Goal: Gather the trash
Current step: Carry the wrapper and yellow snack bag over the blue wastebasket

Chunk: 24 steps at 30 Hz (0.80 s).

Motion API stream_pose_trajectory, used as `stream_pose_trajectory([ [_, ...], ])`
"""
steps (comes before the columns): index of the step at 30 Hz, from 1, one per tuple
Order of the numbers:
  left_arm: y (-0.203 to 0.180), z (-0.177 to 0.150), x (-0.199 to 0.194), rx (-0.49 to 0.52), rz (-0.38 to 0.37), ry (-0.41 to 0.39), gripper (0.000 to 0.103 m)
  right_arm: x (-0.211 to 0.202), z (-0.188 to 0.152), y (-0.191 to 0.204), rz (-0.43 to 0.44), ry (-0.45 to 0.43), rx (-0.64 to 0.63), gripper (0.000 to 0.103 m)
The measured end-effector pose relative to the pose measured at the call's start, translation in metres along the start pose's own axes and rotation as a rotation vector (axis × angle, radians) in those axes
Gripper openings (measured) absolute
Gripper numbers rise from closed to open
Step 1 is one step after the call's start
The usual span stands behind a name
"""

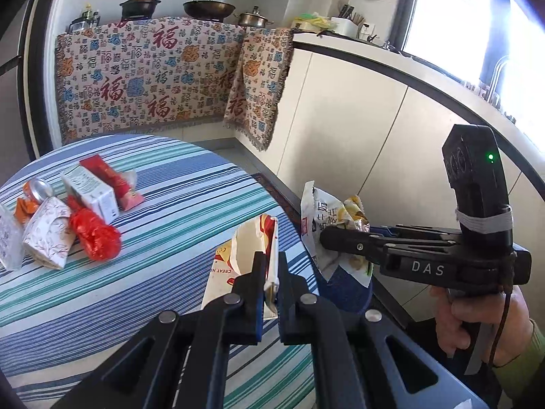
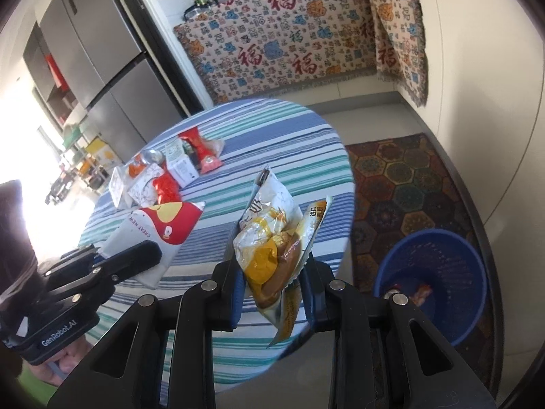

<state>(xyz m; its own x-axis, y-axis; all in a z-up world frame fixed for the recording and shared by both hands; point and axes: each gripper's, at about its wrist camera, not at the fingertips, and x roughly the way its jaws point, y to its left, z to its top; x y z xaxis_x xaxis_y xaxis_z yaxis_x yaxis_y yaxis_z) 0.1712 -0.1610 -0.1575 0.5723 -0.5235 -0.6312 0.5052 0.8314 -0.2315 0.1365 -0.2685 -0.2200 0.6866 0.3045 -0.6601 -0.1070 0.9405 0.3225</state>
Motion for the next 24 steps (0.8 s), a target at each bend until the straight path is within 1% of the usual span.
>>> stream_pose_trajectory([
  [6, -0.036, 0.02, 0.032, 0.014, -0.077, 0.018, 0.005, -0.015, 0.009, -0.065, -0.097, 0.02, 0.055, 0.028],
  [9, -0.054, 0.029, 0.056, 0.012, -0.118, 0.036, 0.005, -0.018, 0.01, -0.099, -0.143, 0.043, 0.091, 0.028],
  [14, -0.081, 0.04, 0.099, 0.007, -0.154, 0.082, 0.005, -0.019, 0.014, -0.147, -0.206, 0.059, 0.125, 0.028],
  [20, -0.105, 0.044, 0.143, -0.008, -0.186, 0.126, 0.005, -0.014, 0.009, -0.19, -0.227, 0.061, 0.193, 0.028],
  [24, -0.114, 0.041, 0.169, -0.019, -0.203, 0.161, 0.006, -0.012, 0.006, -0.202, -0.225, 0.069, 0.218, 0.028],
])
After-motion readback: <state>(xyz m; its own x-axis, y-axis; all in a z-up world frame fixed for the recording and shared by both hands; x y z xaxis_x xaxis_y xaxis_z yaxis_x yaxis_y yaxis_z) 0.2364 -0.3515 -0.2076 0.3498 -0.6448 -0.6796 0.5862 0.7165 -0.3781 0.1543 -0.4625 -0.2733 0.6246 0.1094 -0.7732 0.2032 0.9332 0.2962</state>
